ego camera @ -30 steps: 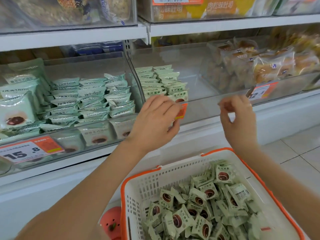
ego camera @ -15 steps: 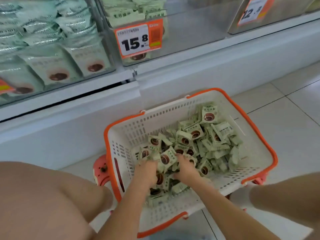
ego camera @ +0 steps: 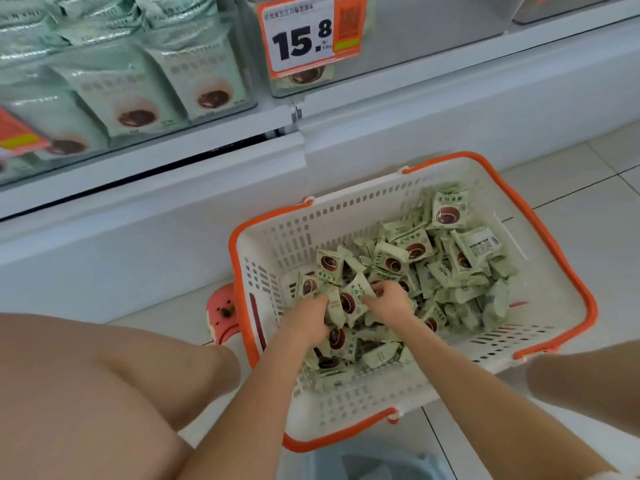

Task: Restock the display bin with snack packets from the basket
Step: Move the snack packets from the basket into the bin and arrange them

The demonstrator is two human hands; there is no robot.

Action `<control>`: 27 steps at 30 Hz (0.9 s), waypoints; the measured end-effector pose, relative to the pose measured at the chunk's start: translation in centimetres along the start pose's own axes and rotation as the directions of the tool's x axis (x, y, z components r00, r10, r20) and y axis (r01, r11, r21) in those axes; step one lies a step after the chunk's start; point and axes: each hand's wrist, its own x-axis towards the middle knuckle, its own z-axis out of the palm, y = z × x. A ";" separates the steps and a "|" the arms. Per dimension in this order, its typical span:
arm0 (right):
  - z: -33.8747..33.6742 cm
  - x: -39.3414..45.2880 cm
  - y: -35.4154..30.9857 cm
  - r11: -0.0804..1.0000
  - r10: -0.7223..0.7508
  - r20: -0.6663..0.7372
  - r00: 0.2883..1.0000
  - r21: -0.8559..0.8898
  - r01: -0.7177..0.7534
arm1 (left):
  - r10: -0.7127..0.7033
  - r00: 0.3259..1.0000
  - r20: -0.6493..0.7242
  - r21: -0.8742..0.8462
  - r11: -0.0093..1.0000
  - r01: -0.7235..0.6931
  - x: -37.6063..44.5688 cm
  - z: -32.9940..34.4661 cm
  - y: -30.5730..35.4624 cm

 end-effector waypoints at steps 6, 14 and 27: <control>-7.3 -1.9 -2.1 0.979 -0.162 0.227 0.960 0.161 0.127 | 0.194 0.962 -0.193 0.133 0.976 -0.170 -1.3 -3.1 3.0; -15.9 -9.2 -7.7 0.904 -0.390 0.326 0.861 0.312 0.292 | 0.438 0.812 -0.387 0.327 0.888 -0.323 -5.3 -9.8 8.5; -28.7 -14.3 -20.8 0.620 -0.701 -0.351 0.621 0.132 0.773 | 0.396 0.455 -0.797 0.419 0.906 -0.055 -8.5 -27.6 9.3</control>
